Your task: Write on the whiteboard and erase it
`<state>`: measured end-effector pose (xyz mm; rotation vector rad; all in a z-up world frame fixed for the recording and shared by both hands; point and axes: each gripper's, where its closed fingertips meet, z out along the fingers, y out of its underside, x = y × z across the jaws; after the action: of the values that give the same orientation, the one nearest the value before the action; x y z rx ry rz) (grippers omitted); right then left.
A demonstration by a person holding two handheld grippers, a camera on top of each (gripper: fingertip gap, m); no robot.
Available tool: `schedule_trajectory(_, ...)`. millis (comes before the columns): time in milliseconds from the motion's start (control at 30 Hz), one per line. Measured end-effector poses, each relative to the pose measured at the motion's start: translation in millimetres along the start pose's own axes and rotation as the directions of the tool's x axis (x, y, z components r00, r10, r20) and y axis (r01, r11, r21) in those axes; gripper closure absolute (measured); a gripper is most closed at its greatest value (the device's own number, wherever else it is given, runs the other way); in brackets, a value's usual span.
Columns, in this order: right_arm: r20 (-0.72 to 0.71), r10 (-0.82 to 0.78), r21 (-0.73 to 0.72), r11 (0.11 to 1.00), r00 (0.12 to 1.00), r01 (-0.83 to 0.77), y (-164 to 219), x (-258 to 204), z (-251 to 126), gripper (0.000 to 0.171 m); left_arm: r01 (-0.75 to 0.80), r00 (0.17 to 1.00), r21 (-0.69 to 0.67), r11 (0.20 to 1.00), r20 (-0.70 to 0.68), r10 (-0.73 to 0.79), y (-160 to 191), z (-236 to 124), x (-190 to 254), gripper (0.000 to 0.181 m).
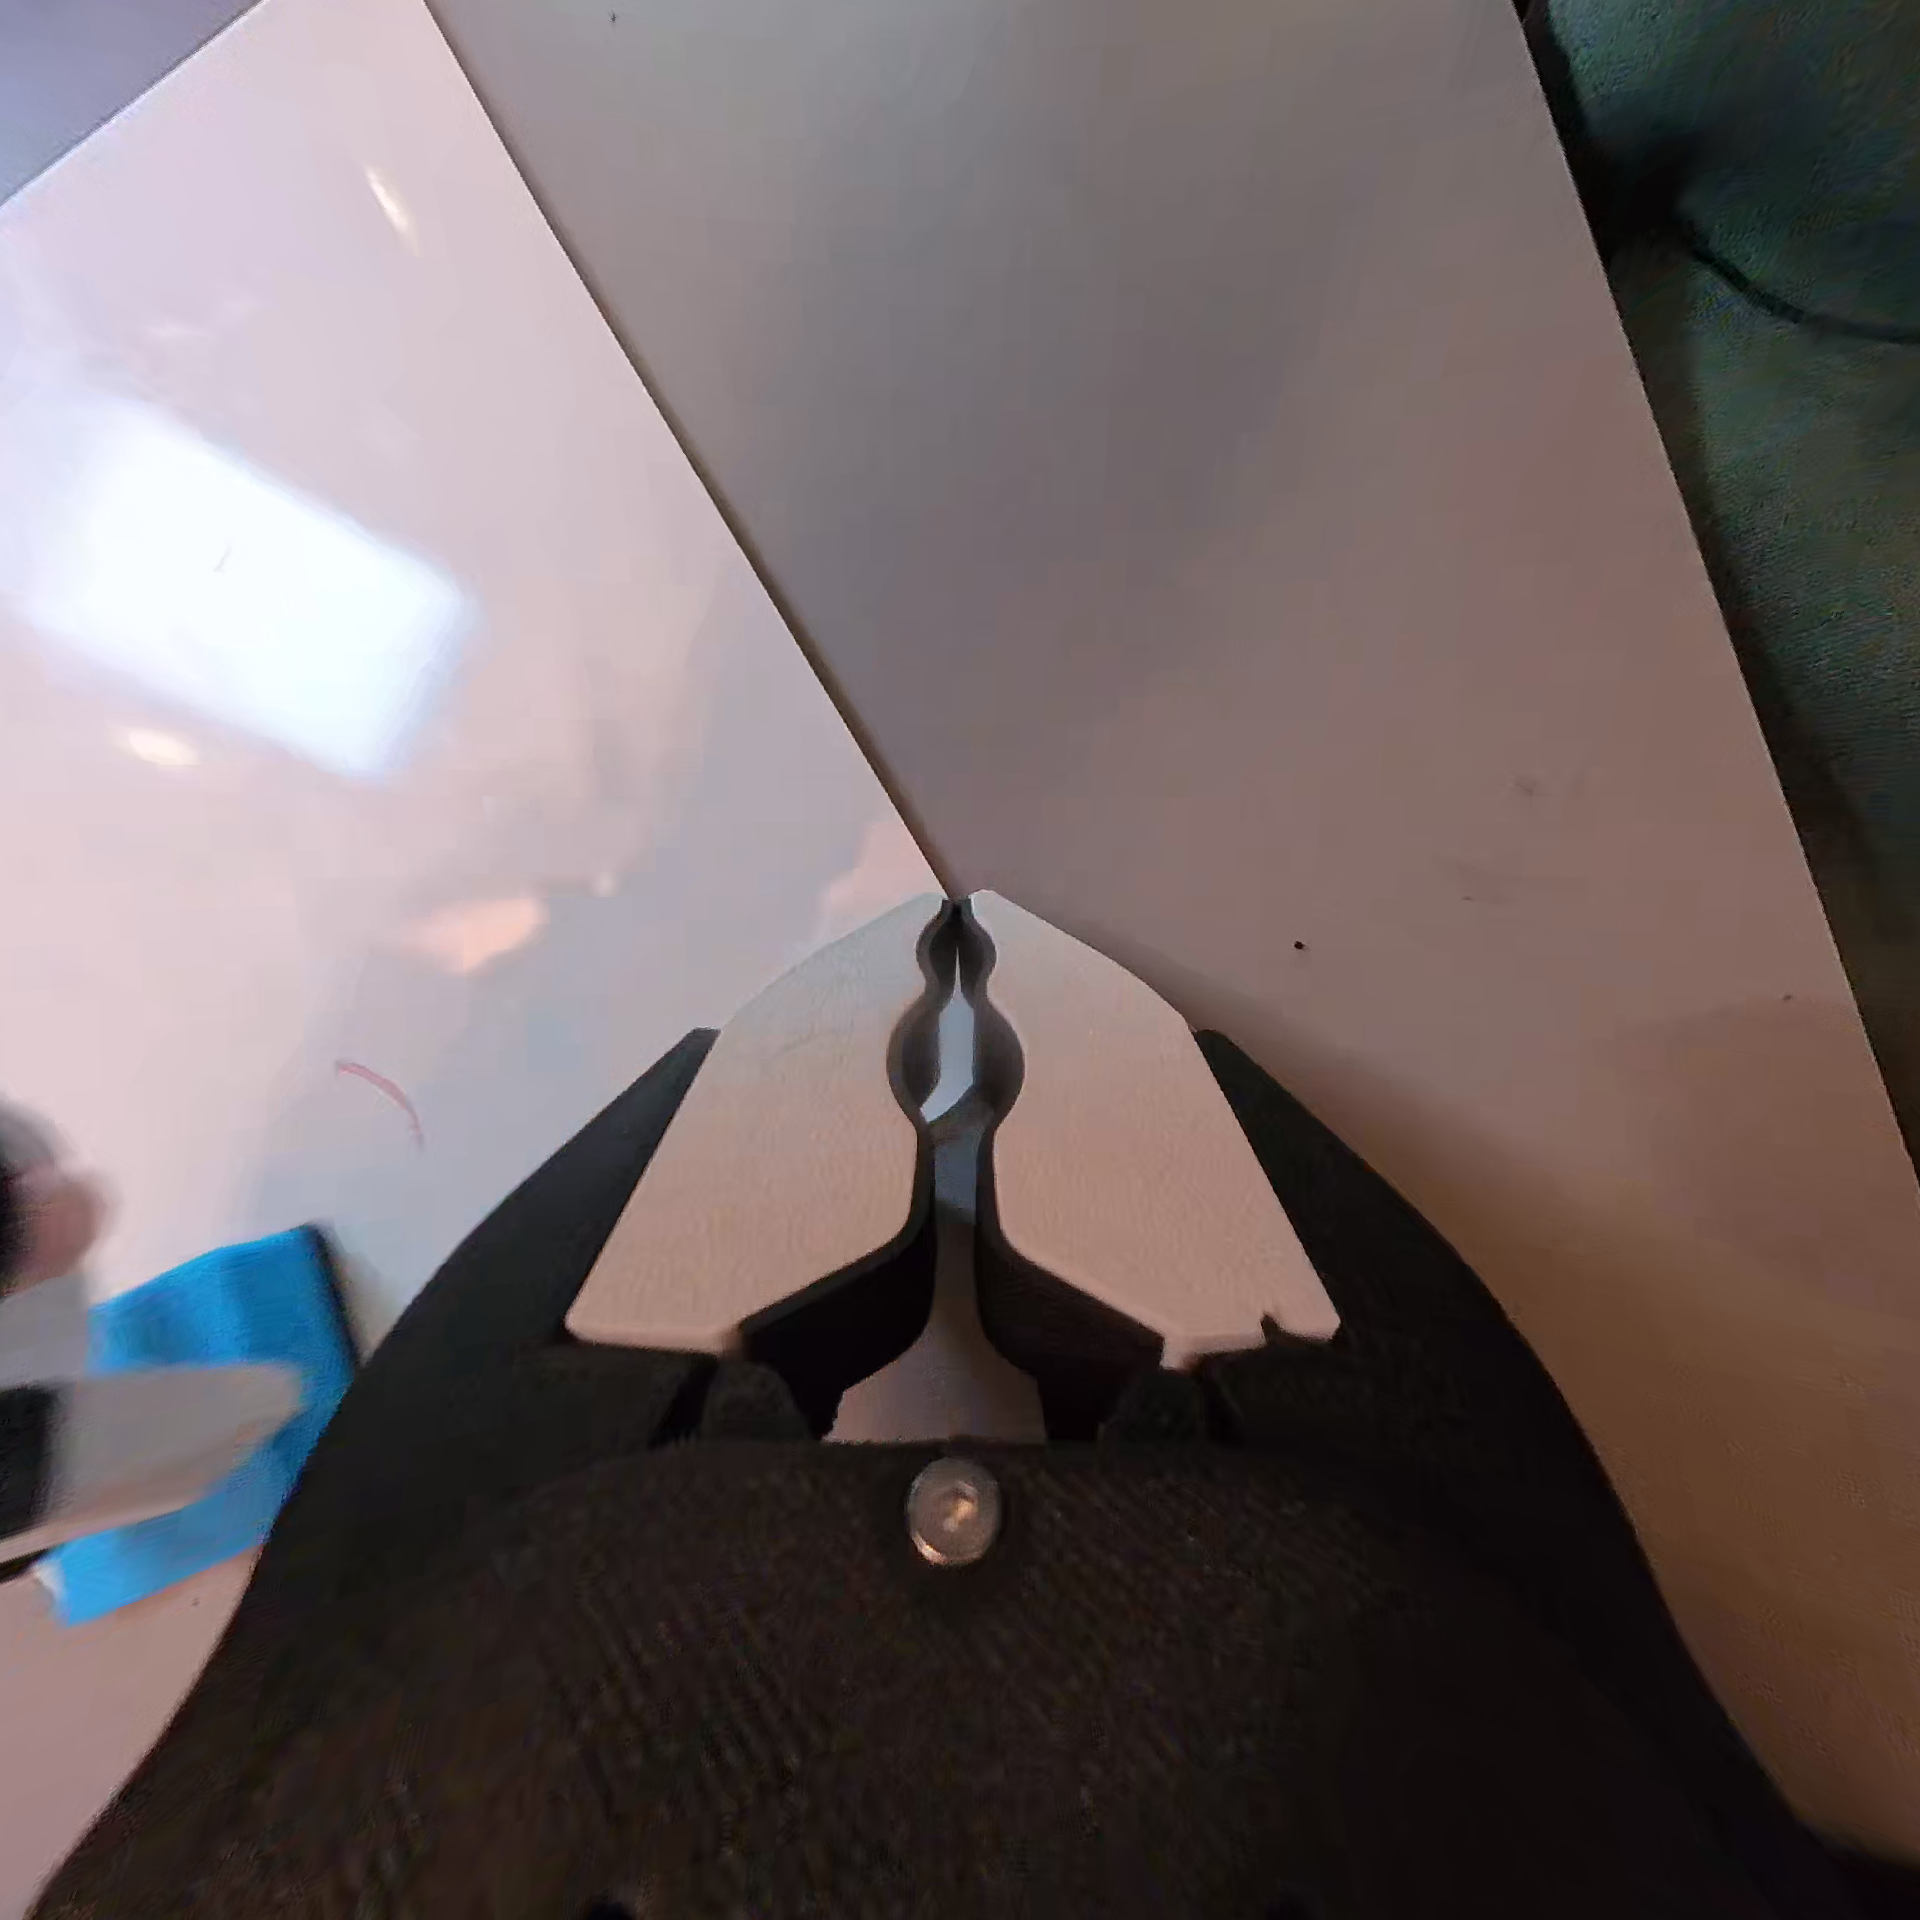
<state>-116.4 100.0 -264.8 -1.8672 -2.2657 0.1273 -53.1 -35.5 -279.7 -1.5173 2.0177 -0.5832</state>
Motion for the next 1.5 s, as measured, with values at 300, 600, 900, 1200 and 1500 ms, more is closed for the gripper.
schedule_trajectory(300, 0.111, -0.086, -0.058, 0.994, 0.99, 0.093, 10, -28, -6, 0.143, 0.001, 1.0, -0.002, 1.0, 0.004, -0.001, 0, 0, 0, 0.181)
schedule_trajectory(600, 0.143, -0.015, -0.019, 1.0, 0.99, 0.018, 37, -33, -13, 0.143, 0.009, 1.0, 0.0, 1.0, 0.002, -0.009, 0, 0, 0, 0.181)
schedule_trajectory(900, 0.071, 0.034, -0.015, 0.999, 0.997, -0.033, 46, 4, -9, 0.143, -0.018, 1.0, -0.013, 1.0, 0.005, 0.018, -2, 3, 4, 0.181)
schedule_trajectory(1200, -0.006, 0.118, 0.017, 0.993, 0.993, -0.118, 43, 32, -5, 0.143, -0.01, 1.0, -0.019, 1.0, 0.002, 0.01, -1, 3, 4, 0.181)
schedule_trajectory(1500, 0.118, 0.059, -0.038, 0.998, 0.991, -0.054, 52, -31, -16, 0.143, -0.025, 0.997, -0.118, 0.993, 0.075, 0.034, 10, -5, -5, 0.181)
